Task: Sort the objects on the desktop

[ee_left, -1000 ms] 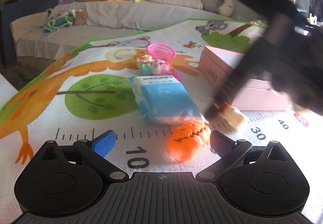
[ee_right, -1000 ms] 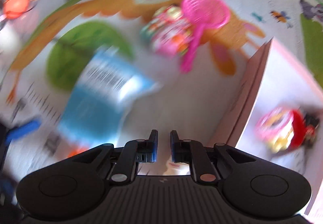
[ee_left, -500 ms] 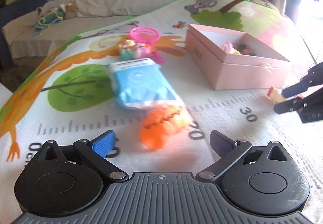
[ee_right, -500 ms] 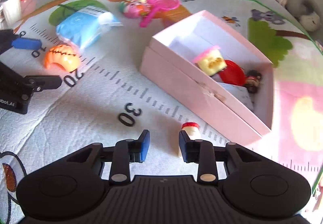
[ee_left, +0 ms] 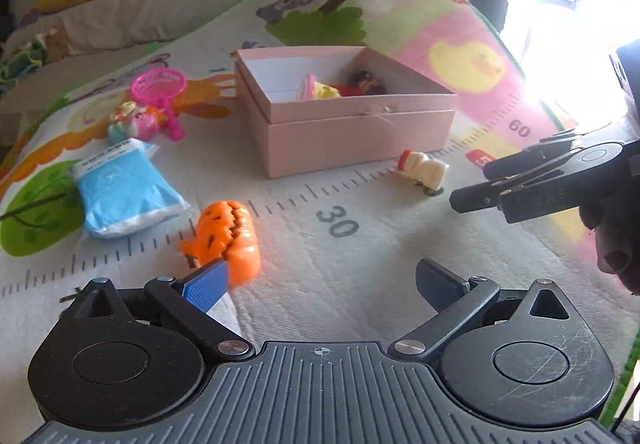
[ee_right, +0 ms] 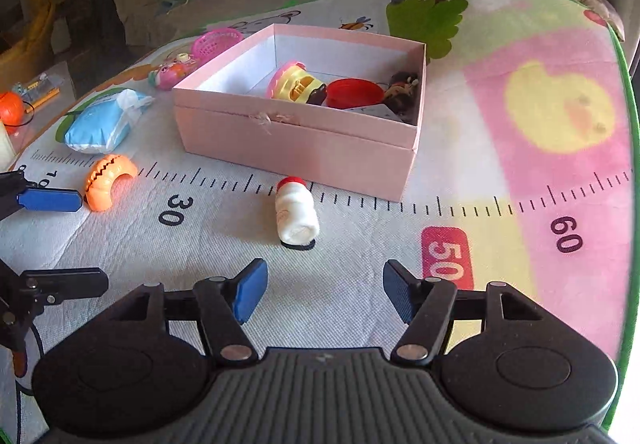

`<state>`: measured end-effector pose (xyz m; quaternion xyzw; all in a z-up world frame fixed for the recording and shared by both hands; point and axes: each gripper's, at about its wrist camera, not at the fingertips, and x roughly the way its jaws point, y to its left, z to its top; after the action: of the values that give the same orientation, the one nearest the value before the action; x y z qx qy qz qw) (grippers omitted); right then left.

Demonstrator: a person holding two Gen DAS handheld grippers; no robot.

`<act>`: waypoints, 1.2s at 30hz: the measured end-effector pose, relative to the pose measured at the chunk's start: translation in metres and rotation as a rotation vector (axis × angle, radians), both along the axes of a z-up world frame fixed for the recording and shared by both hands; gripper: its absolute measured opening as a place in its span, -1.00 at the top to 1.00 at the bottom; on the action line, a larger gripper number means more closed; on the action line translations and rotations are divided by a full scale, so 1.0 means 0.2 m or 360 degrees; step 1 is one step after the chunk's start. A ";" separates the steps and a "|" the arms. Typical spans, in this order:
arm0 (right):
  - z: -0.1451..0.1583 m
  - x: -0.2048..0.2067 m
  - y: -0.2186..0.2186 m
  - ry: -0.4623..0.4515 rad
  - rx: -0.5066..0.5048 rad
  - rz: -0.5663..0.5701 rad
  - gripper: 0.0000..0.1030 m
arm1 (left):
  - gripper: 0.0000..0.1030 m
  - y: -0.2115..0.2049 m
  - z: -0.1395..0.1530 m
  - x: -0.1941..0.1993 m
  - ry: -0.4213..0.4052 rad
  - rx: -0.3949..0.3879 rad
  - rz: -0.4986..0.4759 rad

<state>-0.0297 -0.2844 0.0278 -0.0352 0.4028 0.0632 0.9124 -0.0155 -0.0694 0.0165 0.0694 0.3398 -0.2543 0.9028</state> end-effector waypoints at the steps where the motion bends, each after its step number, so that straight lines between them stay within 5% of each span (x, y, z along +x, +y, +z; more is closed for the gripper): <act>1: -0.01 0.02 0.01 -0.0008 0.0015 0.0017 -0.20 | -0.98 0.00 0.00 0.00 -0.0019 0.0034 0.0027; 7: -0.05 0.14 0.11 -0.0019 -0.0002 0.0090 0.52 | -0.98 0.05 0.02 0.02 -0.0031 0.0102 0.0123; 14: -0.01 0.08 0.20 0.0001 0.0061 0.0242 0.51 | -0.98 0.09 0.02 0.04 -0.0097 0.0272 0.0324; 20: -0.01 0.00 0.34 0.0175 0.0181 0.0488 0.51 | -0.98 0.11 0.02 0.07 -0.0099 0.0301 0.0377; 30: -0.01 -0.05 0.25 0.0015 -0.0205 0.0263 0.06 | -0.98 0.23 0.02 0.12 -0.0236 0.0528 0.0577; 36: -0.04 -0.05 0.14 0.0025 -0.0123 0.0149 -0.22 | -0.99 0.23 0.06 0.13 -0.0101 0.0295 0.0464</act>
<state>-0.0391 -0.2566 0.0204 -0.0888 0.4100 0.0903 0.9032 0.0099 -0.0244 0.0285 0.1103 0.3397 -0.0858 0.9301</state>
